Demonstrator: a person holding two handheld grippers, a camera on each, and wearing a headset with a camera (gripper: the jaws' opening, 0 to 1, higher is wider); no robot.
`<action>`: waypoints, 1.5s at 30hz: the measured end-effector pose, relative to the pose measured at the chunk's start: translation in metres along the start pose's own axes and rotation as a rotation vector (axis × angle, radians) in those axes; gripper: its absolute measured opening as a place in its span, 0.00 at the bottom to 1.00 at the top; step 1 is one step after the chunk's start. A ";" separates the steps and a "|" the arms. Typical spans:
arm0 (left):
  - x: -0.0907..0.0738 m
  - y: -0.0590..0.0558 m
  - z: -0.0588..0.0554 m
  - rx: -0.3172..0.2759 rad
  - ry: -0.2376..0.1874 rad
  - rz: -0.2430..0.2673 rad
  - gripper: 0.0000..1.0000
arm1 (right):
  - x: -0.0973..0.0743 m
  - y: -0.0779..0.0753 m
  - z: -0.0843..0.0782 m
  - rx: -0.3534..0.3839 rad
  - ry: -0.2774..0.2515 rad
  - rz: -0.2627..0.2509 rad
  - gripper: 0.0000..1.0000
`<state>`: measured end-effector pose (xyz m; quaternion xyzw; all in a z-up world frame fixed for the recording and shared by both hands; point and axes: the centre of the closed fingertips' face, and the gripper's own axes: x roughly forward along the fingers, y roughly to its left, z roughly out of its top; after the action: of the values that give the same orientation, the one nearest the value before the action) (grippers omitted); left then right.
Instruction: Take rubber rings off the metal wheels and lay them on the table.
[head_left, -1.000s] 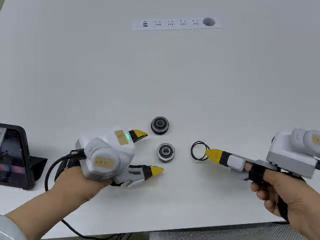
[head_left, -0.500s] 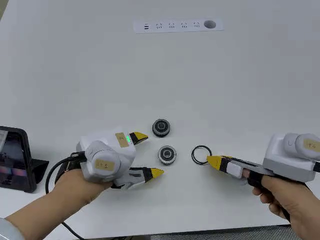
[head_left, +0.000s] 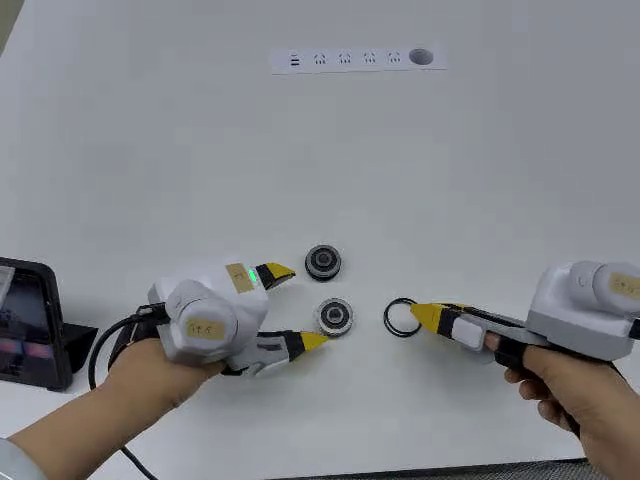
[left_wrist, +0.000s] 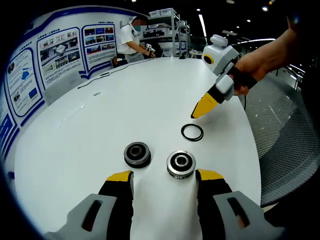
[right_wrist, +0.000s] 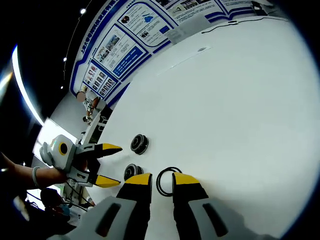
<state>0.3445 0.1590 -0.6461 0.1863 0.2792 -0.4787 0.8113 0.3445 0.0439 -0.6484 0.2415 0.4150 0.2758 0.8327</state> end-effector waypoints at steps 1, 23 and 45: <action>0.000 0.002 0.001 0.001 -0.001 0.004 0.50 | 0.002 0.001 0.000 -0.001 0.001 0.005 0.17; 0.013 0.030 0.017 -0.034 -0.025 0.057 0.31 | 0.046 0.038 0.018 -0.019 0.018 0.103 0.17; 0.035 0.041 0.024 -0.045 0.004 0.054 0.19 | 0.061 0.040 0.022 0.002 0.023 0.124 0.16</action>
<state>0.4010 0.1413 -0.6483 0.1763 0.2866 -0.4500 0.8272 0.3829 0.1096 -0.6449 0.2644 0.4089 0.3291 0.8090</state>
